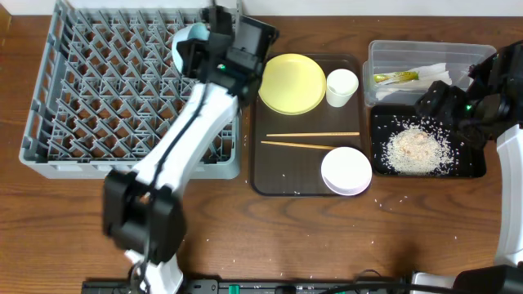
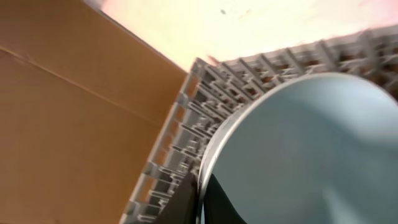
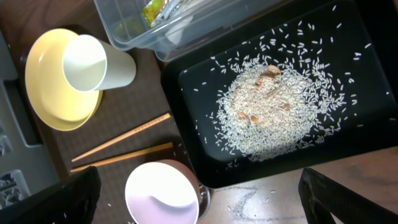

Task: Sort waste into correct bins and load items into the dishwasher
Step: 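Lift the light-blue bowl and carry it into the grey dish rack, then lower the light-blue bowl into the rack and open the left gripper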

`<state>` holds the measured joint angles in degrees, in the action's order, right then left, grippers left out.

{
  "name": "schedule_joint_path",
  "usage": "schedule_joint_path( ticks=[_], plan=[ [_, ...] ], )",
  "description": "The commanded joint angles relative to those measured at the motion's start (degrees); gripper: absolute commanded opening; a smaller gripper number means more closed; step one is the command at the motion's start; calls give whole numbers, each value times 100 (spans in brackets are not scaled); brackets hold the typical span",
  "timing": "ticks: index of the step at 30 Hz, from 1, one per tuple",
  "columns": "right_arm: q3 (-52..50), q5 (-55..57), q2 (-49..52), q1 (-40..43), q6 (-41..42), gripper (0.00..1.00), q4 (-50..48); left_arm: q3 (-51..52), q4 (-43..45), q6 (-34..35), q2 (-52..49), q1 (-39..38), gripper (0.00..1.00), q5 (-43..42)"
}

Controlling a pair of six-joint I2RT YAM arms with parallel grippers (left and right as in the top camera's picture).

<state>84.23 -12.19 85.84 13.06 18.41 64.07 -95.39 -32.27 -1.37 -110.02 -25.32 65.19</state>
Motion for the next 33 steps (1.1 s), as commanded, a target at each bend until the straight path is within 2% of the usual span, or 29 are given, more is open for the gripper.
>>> schedule_joint_path(
  ticks=[1, 12, 33],
  plan=[
    [74, -26, -39, -4, -2, 99, 2, -111, 227, -422, -396, 13, 7, 1137],
    [74, -26, -39, -7, -2, 99, 2, -111, 531, -424, -1209, 83, 8, 1204],
    [74, -26, -39, -7, -2, 99, 2, 315, 540, -525, -1248, -92, 8, 1292]
  ],
)
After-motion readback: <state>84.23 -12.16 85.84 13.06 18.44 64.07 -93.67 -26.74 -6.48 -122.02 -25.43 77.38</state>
